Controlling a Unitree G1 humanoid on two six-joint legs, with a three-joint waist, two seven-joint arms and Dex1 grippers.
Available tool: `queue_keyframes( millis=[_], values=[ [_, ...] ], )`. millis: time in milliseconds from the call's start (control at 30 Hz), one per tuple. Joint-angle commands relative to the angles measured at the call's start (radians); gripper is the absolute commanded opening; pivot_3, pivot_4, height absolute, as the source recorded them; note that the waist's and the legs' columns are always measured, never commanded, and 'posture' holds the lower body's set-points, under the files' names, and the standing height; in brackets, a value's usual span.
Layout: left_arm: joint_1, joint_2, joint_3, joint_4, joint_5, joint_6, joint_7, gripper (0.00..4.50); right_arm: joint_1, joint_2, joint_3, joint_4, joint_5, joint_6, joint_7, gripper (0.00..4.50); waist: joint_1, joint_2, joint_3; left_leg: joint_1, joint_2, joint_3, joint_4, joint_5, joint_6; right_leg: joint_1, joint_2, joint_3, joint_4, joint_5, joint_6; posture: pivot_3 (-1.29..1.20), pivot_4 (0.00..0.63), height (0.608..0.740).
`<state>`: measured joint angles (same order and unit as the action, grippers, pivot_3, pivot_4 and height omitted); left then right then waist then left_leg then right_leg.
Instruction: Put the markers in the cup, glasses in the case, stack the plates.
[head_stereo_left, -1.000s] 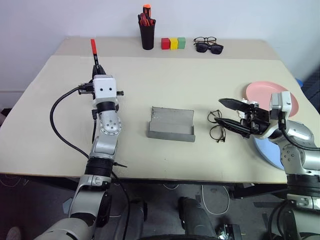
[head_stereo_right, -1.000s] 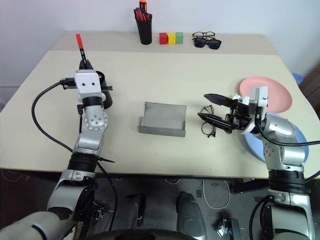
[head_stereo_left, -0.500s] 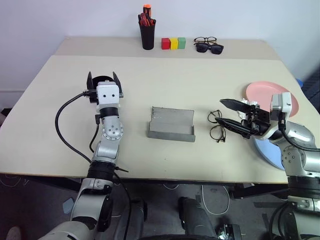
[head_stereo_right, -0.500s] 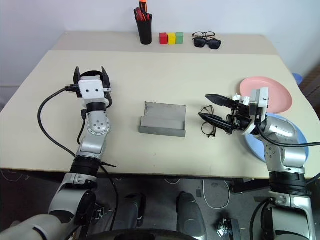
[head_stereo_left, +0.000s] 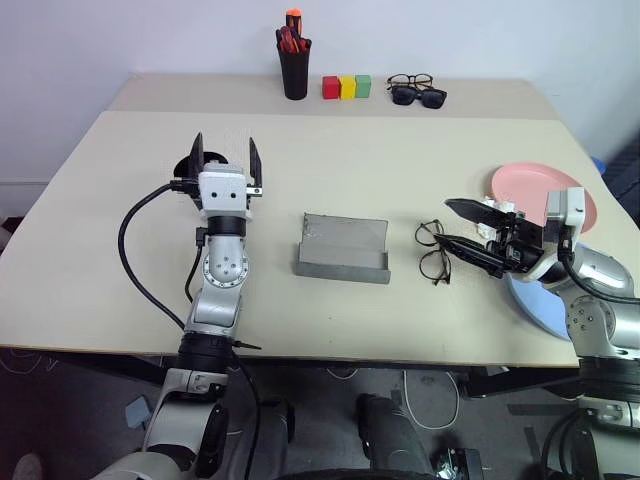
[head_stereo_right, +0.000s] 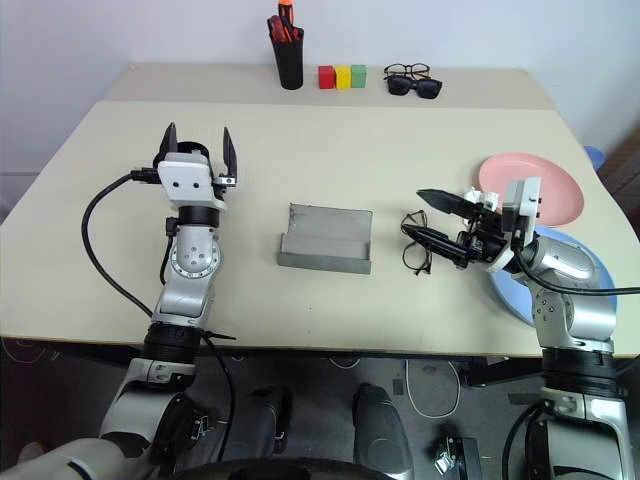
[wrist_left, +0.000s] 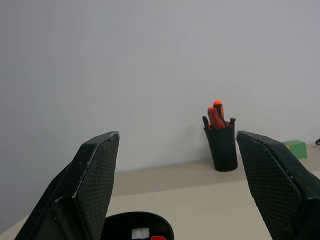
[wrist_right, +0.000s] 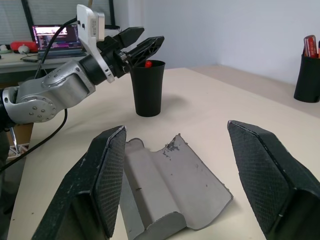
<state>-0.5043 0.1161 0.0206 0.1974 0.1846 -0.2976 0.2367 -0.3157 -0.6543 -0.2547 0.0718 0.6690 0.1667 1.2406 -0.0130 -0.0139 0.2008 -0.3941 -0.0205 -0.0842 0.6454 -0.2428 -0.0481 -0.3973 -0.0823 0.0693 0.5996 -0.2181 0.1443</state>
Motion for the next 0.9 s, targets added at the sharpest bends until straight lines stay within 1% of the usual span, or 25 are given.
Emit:
queue_keyframes(
  millis=[33,900],
  values=[
    [-0.009,-0.003,0.003,-0.030,0.003,-0.011,-0.003,3.82,-0.002,-0.016,-0.026,-0.042,0.000,-0.011,-0.007,3.30,0.000,0.000,0.000,0.000,0.000,0.000,0.000,0.000,0.000,0.000,0.000,0.000,0.000,0.000,0.000,0.00,0.150,0.740],
    [-0.026,-0.003,0.005,-0.011,0.016,-0.016,0.008,3.82,-0.019,-0.014,-0.022,-0.039,-0.010,-0.011,-0.012,3.30,0.000,0.000,0.000,0.000,0.000,0.000,0.000,0.000,0.000,0.000,0.000,0.000,0.000,0.000,0.000,0.00,0.150,0.740]
  ],
)
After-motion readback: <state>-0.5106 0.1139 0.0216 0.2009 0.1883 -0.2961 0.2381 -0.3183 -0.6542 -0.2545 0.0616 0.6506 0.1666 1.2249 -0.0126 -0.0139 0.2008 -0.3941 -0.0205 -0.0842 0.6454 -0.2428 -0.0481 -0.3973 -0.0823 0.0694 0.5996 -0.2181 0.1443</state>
